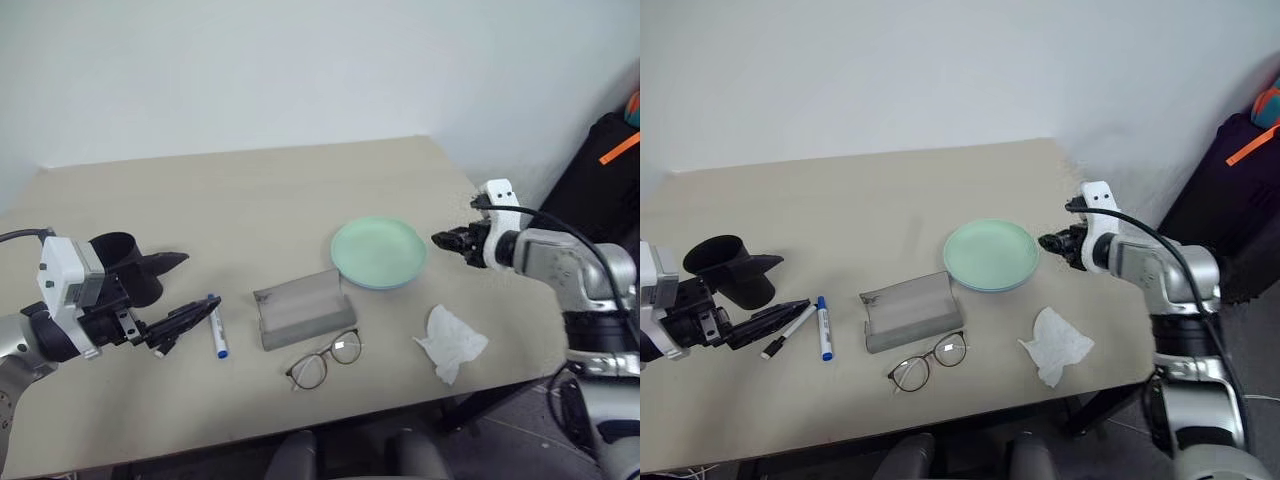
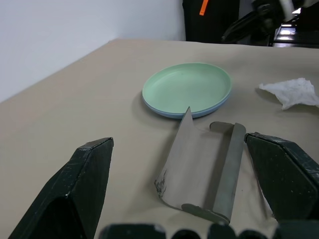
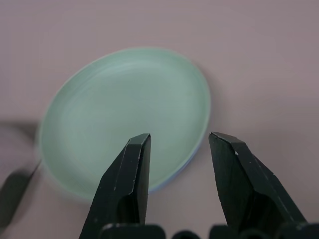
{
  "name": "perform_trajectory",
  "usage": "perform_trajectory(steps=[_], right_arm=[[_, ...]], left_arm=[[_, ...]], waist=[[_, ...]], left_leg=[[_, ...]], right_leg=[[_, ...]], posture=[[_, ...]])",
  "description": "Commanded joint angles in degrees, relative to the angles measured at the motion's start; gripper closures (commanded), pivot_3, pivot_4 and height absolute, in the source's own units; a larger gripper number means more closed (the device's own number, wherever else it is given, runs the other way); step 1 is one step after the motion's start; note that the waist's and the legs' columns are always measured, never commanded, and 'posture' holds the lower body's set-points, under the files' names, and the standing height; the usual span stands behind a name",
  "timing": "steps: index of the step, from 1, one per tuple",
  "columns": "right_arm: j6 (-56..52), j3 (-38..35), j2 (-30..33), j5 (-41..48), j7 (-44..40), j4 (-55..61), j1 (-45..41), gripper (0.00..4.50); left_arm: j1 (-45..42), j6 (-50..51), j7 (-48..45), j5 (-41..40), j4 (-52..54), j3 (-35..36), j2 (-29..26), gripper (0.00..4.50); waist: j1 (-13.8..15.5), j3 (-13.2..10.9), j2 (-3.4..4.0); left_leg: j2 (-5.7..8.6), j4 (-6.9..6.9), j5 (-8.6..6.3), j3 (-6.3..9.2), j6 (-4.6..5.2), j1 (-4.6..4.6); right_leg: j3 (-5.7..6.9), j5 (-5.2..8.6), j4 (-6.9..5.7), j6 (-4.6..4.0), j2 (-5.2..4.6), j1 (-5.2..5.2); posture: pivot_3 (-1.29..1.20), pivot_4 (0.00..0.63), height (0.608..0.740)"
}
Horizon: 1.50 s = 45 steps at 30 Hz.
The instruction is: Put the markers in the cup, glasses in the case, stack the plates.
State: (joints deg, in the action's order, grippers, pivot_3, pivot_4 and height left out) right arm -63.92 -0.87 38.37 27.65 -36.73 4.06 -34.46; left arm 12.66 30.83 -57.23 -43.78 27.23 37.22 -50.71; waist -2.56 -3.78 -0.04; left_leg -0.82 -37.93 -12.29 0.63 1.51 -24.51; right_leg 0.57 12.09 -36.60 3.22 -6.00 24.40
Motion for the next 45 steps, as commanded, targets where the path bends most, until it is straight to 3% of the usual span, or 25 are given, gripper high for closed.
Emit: perform_trajectory(steps=[1, 7, 11, 14, 22, 32, 35, 44, 45], right_arm=[[0.9, 2.3, 5.3, 2.2, -6.8, 9.0, 3.1, 2.51], [4.8, 6.4, 12.2, 3.1, -14.1, 19.9, 11.1, 2.51], [6.2, 9.0, 14.5, 1.6, -15.3, 23.7, 13.4, 1.76], [8.0, 12.2, 17.3, -0.3, -16.4, 27.2, 15.2, 0.74], [12.6, 20.0, 17.7, -8.1, -14.7, 25.4, 17.2, 0.74], [17.2, 23.4, 14.8, -15.6, -13.1, 18.6, 16.3, 0.74], [18.6, 24.0, 15.2, -17.6, -13.5, 17.3, 16.5, 1.30], [18.9, 22.8, 16.1, -18.0, -16.1, 16.7, 16.6, 4.38], [18.8, 22.9, 16.3, -18.0, -16.6, 16.8, 16.6, 4.45]], left_arm=[[-1.4, -0.6, -0.2, -0.5, -0.1, 0.7, -0.7, 0.00], [-2.5, -0.7, -0.7, -0.2, -0.8, -0.3, -0.9, 0.00], [-2.8, -0.6, -1.0, -0.1, -1.0, -0.4, -1.0, 0.00], [-2.7, -0.4, -1.2, -0.1, -1.0, -0.3, -1.0, 0.00], [-2.7, -0.3, -1.0, -0.1, -0.8, -0.2, -0.9, 0.00], [-2.0, -0.3, -0.7, -0.1, -0.2, 0.6, -0.7, 0.00], [-1.5, -0.4, -0.6, -0.1, 0.1, 0.8, -0.5, 0.00], [-0.9, -0.8, -0.4, -0.1, 0.2, 1.0, -0.5, 0.00], [-0.9, -0.9, -0.5, 0.0, 0.1, 0.9, -0.5, 0.00]], waist=[[0.1, 0.0, -0.02], [0.1, 0.0, -0.09], [0.1, 0.0, -0.11], [0.6, 0.0, -0.15], [1.5, 0.0, -0.23], [1.5, 0.0, -0.28], [1.5, 0.0, -0.28], [1.5, 0.0, -0.29], [1.5, 0.0, -0.29]], left_leg=[[-0.01, -0.01, 0.00, -0.01, 0.00, 0.00], [-0.03, -0.07, -0.14, -0.02, -0.23, -0.02], [-0.04, -0.11, -0.15, -0.04, -0.25, -0.01], [-0.04, -0.13, -0.18, -0.03, -0.27, 0.00], [-0.08, -0.21, -0.20, -0.07, -0.32, 0.00], [-0.09, -0.23, -0.20, -0.07, -0.33, -0.01], [-0.09, -0.23, -0.20, -0.06, -0.32, 0.00], [-0.09, -0.26, -0.20, -0.06, -0.32, 0.00], [-0.09, -0.26, -0.20, -0.06, -0.32, 0.00]], right_leg=[[0.00, 0.00, 0.01, 0.00, 0.00, 0.00], [0.01, 0.01, 0.07, -0.01, -0.03, -0.02], [0.01, 0.01, 0.09, 0.00, -0.04, -0.01], [0.03, 0.01, 0.10, -0.01, -0.06, 0.03], [0.08, 0.01, 0.17, 0.00, -0.08, 0.03], [0.13, 0.00, 0.18, 0.00, -0.08, 0.02], [0.14, 0.00, 0.18, 0.00, -0.08, 0.00], [0.15, 0.00, 0.18, 0.00, -0.08, -0.01], [0.15, 0.00, 0.17, 0.00, -0.08, -0.01]], posture=[[0.00, 0.000, 0.704], [0.00, 0.000, 0.704], [0.00, 0.000, 0.704], [0.00, 0.000, 0.704], [0.00, 0.000, 0.704], [0.00, 0.000, 0.704], [0.00, 0.000, 0.704], [0.00, 0.000, 0.704], [0.00, 0.000, 0.704]])
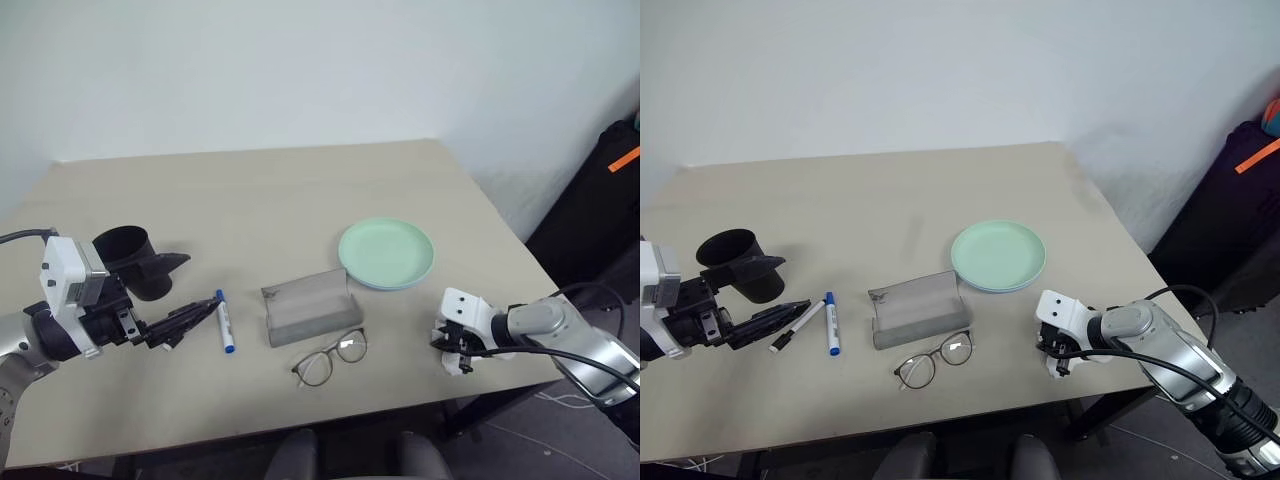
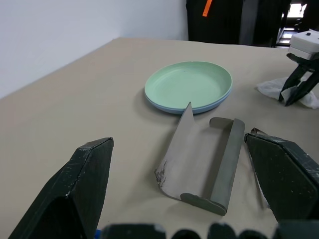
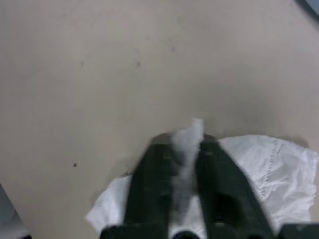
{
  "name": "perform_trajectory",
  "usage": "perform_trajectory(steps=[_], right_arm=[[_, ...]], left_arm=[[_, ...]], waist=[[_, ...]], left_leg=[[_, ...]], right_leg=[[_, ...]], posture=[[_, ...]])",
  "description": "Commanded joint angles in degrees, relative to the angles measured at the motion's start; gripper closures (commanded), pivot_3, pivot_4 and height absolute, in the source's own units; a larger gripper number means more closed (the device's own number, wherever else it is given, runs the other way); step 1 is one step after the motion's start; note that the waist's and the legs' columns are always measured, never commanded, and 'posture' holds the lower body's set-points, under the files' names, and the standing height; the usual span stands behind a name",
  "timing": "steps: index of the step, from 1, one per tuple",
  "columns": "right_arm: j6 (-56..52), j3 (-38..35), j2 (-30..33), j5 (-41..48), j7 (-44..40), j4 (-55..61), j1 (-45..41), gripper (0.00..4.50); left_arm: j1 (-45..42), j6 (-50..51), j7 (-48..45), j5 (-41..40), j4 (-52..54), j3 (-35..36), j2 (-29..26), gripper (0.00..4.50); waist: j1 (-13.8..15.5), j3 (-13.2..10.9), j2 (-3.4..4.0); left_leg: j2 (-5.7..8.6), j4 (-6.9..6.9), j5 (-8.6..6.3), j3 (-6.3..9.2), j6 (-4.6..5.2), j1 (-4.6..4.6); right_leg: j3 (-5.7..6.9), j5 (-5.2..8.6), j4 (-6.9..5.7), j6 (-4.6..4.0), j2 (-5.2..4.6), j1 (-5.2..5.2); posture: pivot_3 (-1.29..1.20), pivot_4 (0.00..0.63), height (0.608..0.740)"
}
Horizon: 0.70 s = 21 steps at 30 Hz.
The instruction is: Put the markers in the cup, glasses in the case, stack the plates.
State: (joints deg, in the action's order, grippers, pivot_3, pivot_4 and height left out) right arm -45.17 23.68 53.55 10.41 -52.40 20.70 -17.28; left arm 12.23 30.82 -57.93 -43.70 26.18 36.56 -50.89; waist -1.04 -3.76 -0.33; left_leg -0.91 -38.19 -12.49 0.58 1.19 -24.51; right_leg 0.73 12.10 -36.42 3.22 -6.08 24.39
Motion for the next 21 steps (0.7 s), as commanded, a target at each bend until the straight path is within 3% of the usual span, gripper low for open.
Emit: perform_trajectory(steps=[1, 5, 10, 16, 21], right_arm=[[0.1, -1.6, 1.4, -0.7, -1.5, 0.3, -0.7, 4.45], [0.8, -3.0, 1.3, 0.1, -3.5, 0.4, -2.5, 4.45], [0.6, -7.4, -4.3, 3.8, -4.9, -3.9, -13.7, 4.45], [7.1, -6.0, -14.9, 0.8, -2.3, -16.8, -27.3, 4.45], [20.5, -1.6, -24.0, -6.9, 1.1, -34.6, -33.3, 4.45]], left_arm=[[-0.5, -1.0, 0.2, 0.0, 1.1, 1.6, -0.3, 0.00], [-0.9, -1.1, 0.2, 0.1, 0.8, 1.3, -0.5, 0.00], [-1.7, -1.1, 0.0, 0.2, 0.2, 1.0, -0.9, 0.00], [-3.5, 0.2, 0.6, -0.6, -0.1, 0.0, -1.0, 0.00], [-4.5, 0.2, 1.5, -0.1, 0.0, -0.9, -0.7, 0.00]], waist=[[0.0, 0.0, 0.00], [0.0, 0.0, 0.00], [-0.3, 0.0, 0.02], [-0.1, 0.0, -0.03], [-0.2, 0.0, -0.04]], left_leg=[[0.00, 0.00, 0.00, 0.00, 0.00, 0.00], [0.00, 0.00, 0.00, 0.00, 0.00, 0.00], [-0.02, -0.02, 0.01, -0.04, 0.01, -0.02], [-0.01, 0.00, 0.01, 0.02, 0.02, -0.02], [0.00, 0.00, 0.03, 0.01, 0.01, -0.02]], right_leg=[[0.00, 0.00, 0.00, 0.00, 0.00, 0.00], [0.00, 0.00, 0.00, 0.00, 0.00, 0.00], [-0.01, -0.01, -0.06, 0.00, 0.01, 0.01], [0.03, -0.02, -0.12, -0.01, 0.04, 0.03], [0.02, -0.04, -0.19, -0.02, 0.05, -0.01]], posture=[[0.00, 0.000, 0.704], [0.00, 0.000, 0.704], [0.00, 0.000, 0.704], [0.00, 0.000, 0.704], [0.00, 0.000, 0.704]])
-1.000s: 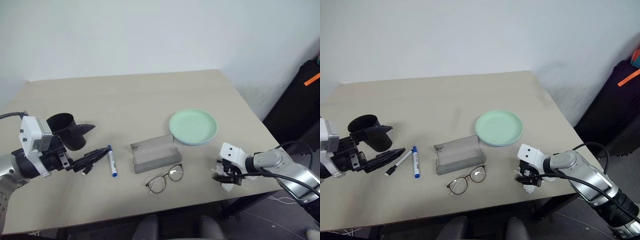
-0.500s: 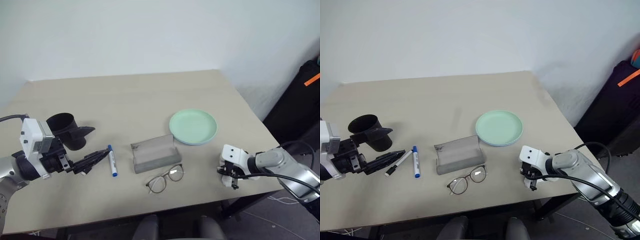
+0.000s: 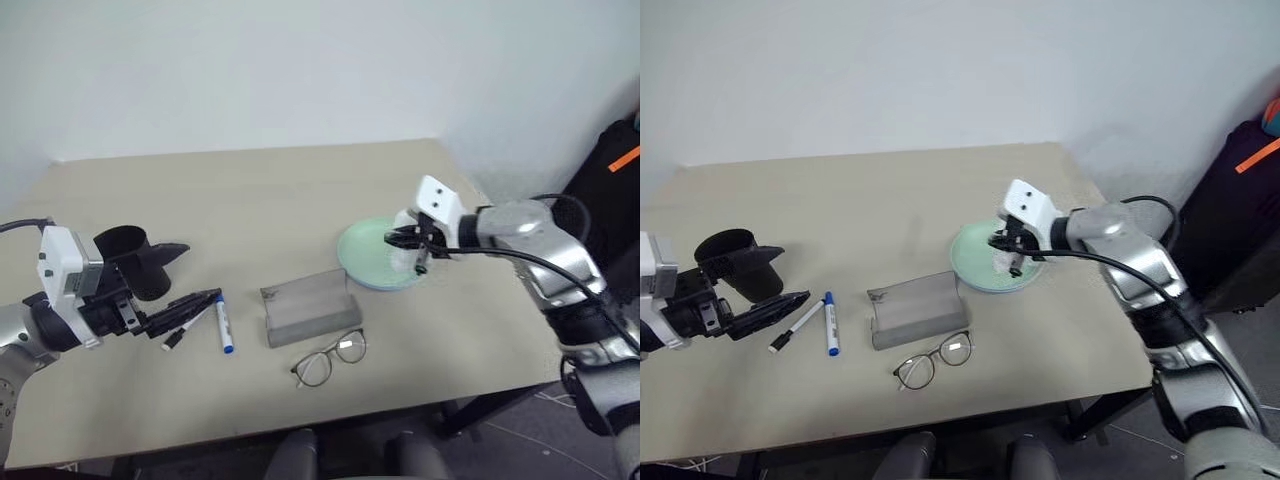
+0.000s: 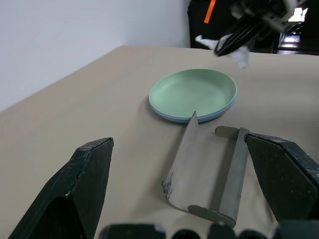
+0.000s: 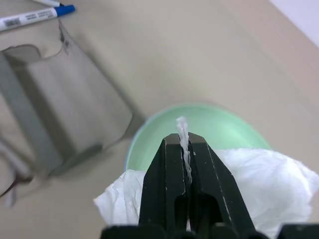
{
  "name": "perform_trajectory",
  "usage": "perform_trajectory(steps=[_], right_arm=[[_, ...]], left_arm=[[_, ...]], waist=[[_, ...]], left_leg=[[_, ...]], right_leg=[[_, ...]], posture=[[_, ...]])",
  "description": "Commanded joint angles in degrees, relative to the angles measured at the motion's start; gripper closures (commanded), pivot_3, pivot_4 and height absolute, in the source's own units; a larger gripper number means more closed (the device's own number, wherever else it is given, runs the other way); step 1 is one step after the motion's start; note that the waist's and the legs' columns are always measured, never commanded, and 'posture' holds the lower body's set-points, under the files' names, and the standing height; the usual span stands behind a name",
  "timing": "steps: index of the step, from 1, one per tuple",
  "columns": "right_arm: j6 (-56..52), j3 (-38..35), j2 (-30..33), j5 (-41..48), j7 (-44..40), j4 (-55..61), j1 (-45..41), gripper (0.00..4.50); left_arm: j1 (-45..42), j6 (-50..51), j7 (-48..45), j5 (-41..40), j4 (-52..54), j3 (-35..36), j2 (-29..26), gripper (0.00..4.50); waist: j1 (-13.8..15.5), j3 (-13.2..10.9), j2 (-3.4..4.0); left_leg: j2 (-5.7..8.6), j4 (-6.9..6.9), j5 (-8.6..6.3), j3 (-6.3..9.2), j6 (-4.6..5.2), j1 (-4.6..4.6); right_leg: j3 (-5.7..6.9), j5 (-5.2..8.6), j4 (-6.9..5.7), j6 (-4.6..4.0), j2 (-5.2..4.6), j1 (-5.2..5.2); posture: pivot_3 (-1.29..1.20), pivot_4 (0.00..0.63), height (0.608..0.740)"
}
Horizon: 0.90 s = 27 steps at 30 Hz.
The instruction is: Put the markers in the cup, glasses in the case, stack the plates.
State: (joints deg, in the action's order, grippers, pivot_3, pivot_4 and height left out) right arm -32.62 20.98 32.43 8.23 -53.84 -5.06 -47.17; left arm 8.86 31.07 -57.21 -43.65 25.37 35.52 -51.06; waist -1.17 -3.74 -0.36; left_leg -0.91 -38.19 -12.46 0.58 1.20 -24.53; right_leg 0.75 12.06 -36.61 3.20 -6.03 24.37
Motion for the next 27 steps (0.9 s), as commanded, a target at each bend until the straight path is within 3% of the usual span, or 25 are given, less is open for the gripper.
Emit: perform_trajectory(steps=[1, 6, 9, 13, 14, 17, 21, 26, 27], right_arm=[[10.8, 1.5, -4.6, -6.0, 3.5, -13.0, -4.4, 4.45], [20.8, 0.3, -10.5, -8.6, 5.7, -28.8, -8.7, 4.45], [24.6, 0.0, -12.0, -10.1, 5.9, -34.3, -10.5, 3.83], [26.7, -0.8, -11.1, -11.4, 5.6, -33.8, -10.3, 2.59], [26.3, -1.4, -10.5, -11.0, 4.7, -32.4, -10.0, 2.16], [22.9, -3.8, -8.5, -8.1, 1.0, -26.8, -8.6, 2.16], [0.0, -13.7, 2.1, 14.7, -15.9, 1.0, 0.2, 2.16], [-9.4, -16.3, 9.7, 22.3, -19.5, 13.6, 7.1, 2.16], [-11.1, -16.5, 10.2, 23.0, -19.0, 14.5, 7.5, 1.98]], left_arm=[[-1.1, 0.0, 0.9, -0.1, 0.9, 0.2, -0.6, 0.00], [-0.4, 0.8, 1.1, -0.8, 1.3, 2.1, -1.1, 0.00], [0.0, 1.2, 1.6, -1.0, 2.1, 2.7, -0.8, 0.00], [0.4, 1.4, 2.1, -0.6, 2.8, 2.7, -0.5, 0.00], [0.3, 1.3, 2.3, -0.3, 2.9, 2.2, -0.5, 0.00], [0.1, 1.1, 2.8, 0.5, 3.1, 0.8, -0.5, 0.00], [-2.8, 1.9, 1.9, 2.6, 2.7, -6.5, -2.8, 0.00], [-5.9, 3.4, -0.2, 3.7, 2.6, -17.0, -3.1, 0.00], [-6.2, 3.2, -0.7, 4.4, 2.5, -18.8, -3.2, 0.00]], waist=[[-0.2, 0.0, 0.00], [-0.3, 0.0, 0.03], [-0.3, 0.0, 0.05], [-0.4, 0.0, 0.07], [-0.4, 0.0, 0.07], [-0.3, 0.0, 0.09], [0.8, 0.0, 0.11], [0.9, 0.0, 0.12], [0.6, 0.0, 0.14]], left_leg=[[0.00, 0.00, 0.00, -0.01, 0.00, 0.03], [0.00, 0.03, 0.07, 0.03, 0.07, 0.00], [0.00, 0.08, 0.11, 0.04, 0.12, 0.00], [0.00, 0.13, 0.03, 0.05, -0.03, 0.02], [0.00, 0.15, 0.03, 0.04, -0.04, 0.02], [0.00, 0.16, 0.04, 0.05, -0.05, 0.02], [0.00, 0.14, 0.12, 0.11, 0.10, 0.00], [-0.06, 0.15, -0.01, -0.01, -0.10, 0.14], [-0.10, 0.15, -0.02, -0.09, -0.11, 0.21]], right_leg=[[0.00, -0.03, -0.02, 0.02, 0.00, 0.00], [-0.03, -0.19, -0.06, -0.06, 0.07, 0.02], [-0.05, -0.20, -0.06, -0.08, 0.09, 0.04], [-0.05, -0.20, -0.06, -0.08, 0.10, 0.05], [-0.06, -0.20, -0.06, -0.07, 0.10, 0.06], [-0.06, -0.19, -0.06, -0.06, 0.10, 0.06], [-0.04, -0.15, -0.02, -0.02, 0.09, -0.04], [-0.04, -0.02, -0.02, -0.02, 0.10, -0.06], [-0.04, -0.02, -0.02, -0.05, 0.09, -0.05]], posture=[[0.00, 0.000, 0.704], [0.00, 0.000, 0.704], [0.00, 0.000, 0.704], [0.00, 0.000, 0.704], [0.00, 0.000, 0.704], [0.00, 0.000, 0.704], [0.00, 0.000, 0.704], [0.00, 0.000, 0.704], [0.00, 0.000, 0.704]])
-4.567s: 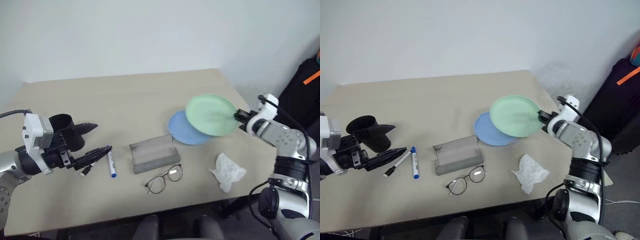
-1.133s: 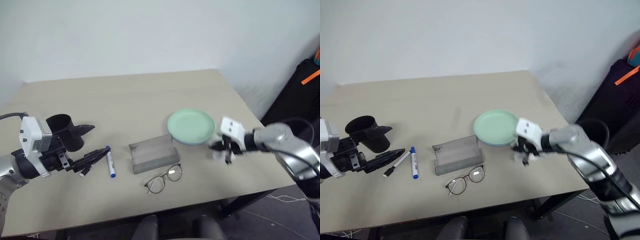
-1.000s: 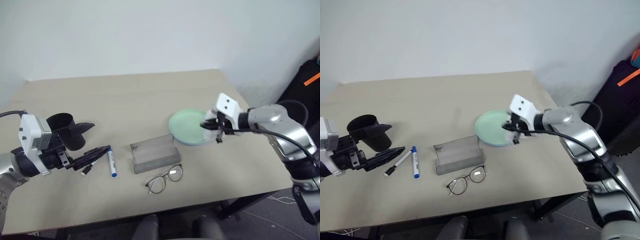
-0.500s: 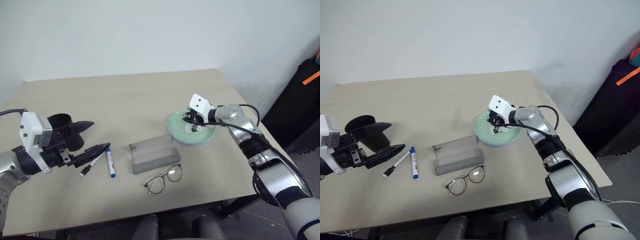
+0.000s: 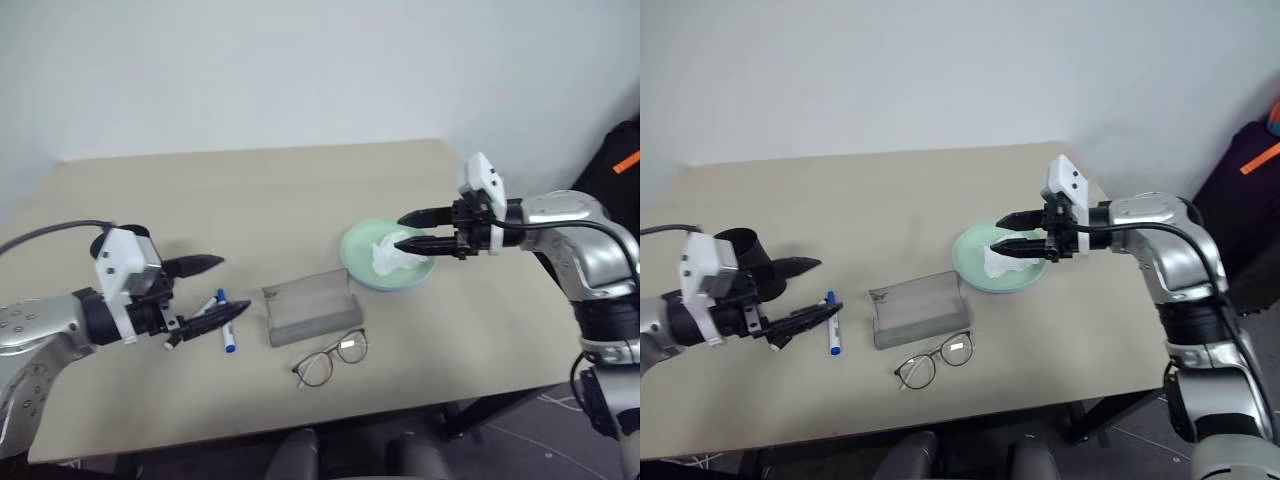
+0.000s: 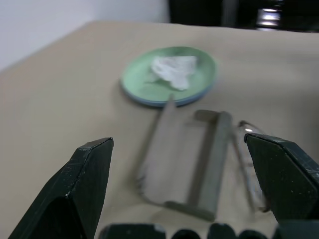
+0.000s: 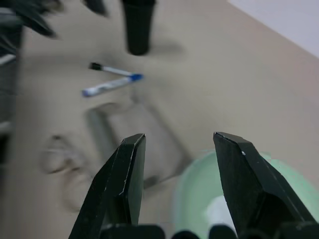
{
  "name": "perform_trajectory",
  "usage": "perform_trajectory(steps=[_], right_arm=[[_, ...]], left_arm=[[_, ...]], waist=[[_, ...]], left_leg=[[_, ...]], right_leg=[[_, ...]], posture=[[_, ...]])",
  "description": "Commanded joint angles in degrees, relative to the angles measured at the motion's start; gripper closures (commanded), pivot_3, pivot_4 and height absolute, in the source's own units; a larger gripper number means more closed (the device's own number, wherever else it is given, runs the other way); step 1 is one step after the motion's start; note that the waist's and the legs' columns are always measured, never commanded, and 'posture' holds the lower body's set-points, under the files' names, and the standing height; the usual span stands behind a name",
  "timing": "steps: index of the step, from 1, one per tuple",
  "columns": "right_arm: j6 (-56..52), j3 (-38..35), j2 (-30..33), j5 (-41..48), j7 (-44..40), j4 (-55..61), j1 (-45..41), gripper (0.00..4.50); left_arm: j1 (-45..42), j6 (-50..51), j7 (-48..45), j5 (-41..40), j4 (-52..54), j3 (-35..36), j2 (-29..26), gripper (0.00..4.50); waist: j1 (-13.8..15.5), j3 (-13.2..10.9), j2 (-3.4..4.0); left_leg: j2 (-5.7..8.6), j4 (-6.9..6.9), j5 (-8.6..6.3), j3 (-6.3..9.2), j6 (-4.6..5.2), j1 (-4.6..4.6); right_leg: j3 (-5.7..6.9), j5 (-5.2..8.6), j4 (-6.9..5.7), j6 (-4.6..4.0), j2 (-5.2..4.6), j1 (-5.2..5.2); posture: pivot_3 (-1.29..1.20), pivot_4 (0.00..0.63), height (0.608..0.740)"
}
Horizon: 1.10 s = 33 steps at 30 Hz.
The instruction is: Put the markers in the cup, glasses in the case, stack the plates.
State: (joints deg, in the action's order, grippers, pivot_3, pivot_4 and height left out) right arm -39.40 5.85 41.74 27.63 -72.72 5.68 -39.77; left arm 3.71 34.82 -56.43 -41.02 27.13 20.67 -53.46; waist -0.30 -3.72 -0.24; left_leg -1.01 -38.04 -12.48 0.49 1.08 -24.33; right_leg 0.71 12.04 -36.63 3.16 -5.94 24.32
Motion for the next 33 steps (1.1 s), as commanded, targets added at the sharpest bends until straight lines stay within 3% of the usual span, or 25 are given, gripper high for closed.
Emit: perform_trajectory(steps=[1, 7, 21, 33], right_arm=[[-5.5, -1.4, 1.2, 4.0, 0.4, 4.2, 0.3, 1.79], [-5.0, -0.8, 3.4, 2.2, 2.6, 7.7, 2.4, 0.03], [-3.9, 0.3, 4.0, 1.8, 5.2, 10.5, 5.8, 0.03], [-3.6, 0.6, 4.0, 1.7, 6.5, 11.0, 7.1, 0.03]], left_arm=[[-1.3, -0.7, -1.7, 2.1, 0.7, -5.0, -0.8, 0.00], [-5.6, 0.1, -4.7, 5.4, -0.2, -17.6, 0.2, 0.00], [-14.6, 6.6, -4.2, 9.1, -5.9, -31.0, 5.6, 0.00], [-17.6, 9.6, -4.0, 11.0, -8.1, -36.1, 9.7, 0.00]], waist=[[-0.6, 0.0, 0.03], [-0.7, 0.0, 0.03], [-0.6, 0.0, 0.01], [-0.5, 0.0, -0.02]], left_leg=[[-0.02, 0.00, -0.03, -0.05, -0.05, 0.02], [0.01, -0.09, -0.02, -0.02, -0.01, -0.09], [0.02, -0.22, 0.11, 0.06, 0.22, -0.16], [0.03, -0.28, 0.12, 0.10, 0.25, -0.16]], right_leg=[[0.00, 0.00, -0.02, -0.01, 0.00, 0.01], [-0.01, 0.00, -0.01, -0.02, -0.01, 0.03], [-0.01, 0.00, -0.02, -0.01, 0.00, 0.02], [-0.02, -0.01, -0.02, -0.01, 0.00, -0.02]], posture=[[0.00, 0.000, 0.704], [0.00, 0.000, 0.704], [0.00, 0.000, 0.704], [0.00, 0.000, 0.704]])
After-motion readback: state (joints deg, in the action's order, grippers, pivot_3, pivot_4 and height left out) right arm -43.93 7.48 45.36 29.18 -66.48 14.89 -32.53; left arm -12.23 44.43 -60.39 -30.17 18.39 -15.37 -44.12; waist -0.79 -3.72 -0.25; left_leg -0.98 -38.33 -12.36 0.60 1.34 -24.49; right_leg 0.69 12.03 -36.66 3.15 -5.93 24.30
